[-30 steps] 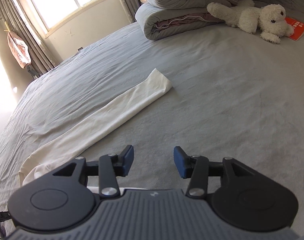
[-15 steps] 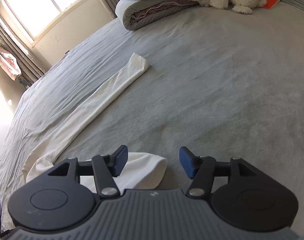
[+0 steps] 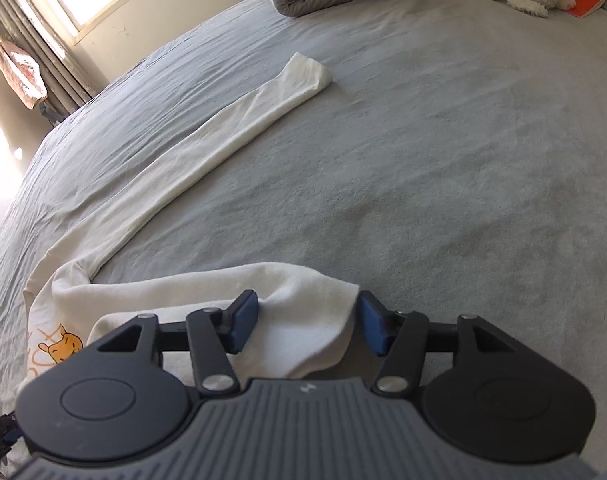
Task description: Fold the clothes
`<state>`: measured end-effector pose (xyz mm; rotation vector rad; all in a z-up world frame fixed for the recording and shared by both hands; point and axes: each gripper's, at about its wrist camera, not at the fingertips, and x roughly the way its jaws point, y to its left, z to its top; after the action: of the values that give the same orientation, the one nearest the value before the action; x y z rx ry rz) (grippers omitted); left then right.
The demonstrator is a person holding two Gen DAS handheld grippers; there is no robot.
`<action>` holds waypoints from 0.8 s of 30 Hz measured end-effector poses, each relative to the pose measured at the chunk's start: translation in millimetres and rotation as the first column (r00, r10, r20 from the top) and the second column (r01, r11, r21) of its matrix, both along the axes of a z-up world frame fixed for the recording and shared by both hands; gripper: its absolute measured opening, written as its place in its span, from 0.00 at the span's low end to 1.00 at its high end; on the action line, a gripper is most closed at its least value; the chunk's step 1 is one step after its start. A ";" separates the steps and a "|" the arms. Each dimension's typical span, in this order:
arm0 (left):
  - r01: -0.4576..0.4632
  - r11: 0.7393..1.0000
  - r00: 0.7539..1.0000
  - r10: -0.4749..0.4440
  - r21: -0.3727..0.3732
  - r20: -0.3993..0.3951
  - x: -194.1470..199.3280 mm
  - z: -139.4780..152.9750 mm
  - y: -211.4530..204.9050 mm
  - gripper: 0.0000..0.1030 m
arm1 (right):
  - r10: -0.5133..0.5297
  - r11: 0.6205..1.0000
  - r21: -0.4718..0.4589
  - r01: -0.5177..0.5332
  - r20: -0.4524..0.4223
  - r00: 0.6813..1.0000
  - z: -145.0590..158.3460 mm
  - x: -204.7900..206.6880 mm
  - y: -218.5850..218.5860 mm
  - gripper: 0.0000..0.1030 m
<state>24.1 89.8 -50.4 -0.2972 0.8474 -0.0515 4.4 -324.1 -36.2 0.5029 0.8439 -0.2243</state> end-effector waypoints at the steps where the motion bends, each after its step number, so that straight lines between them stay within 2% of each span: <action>1: -0.005 1.000 1.000 0.005 0.005 0.002 -0.2 0.1 0.2 0.17 | 0.010 1.000 -0.016 -0.010 0.000 1.000 -1.0 1.0 3.4 0.20; 2: -0.009 1.000 1.000 0.009 0.010 0.004 -0.5 0.2 0.4 0.06 | 0.008 1.000 -0.023 -0.007 0.006 1.000 -1.3 0.8 5.1 0.18; 6: -0.059 0.998 0.998 0.059 -0.007 0.010 -4.1 6.5 3.6 0.05 | -0.020 0.992 -0.120 0.028 0.069 0.997 15.2 -2.1 12.1 0.12; 11: -0.071 0.997 0.997 0.072 -0.020 0.029 -6.7 12.6 6.5 0.05 | 0.013 0.937 -0.346 0.046 0.166 0.986 54.7 9.0 19.8 0.12; 24: -0.081 0.997 0.997 0.081 -0.002 -0.012 1.4 3.9 10.2 0.05 | -0.019 0.857 -0.508 0.086 0.136 0.991 49.7 86.3 -17.1 0.11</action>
<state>25.5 100.0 -46.4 -0.3340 0.8461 0.0246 90.7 -341.3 13.5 0.0345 0.6113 -0.4502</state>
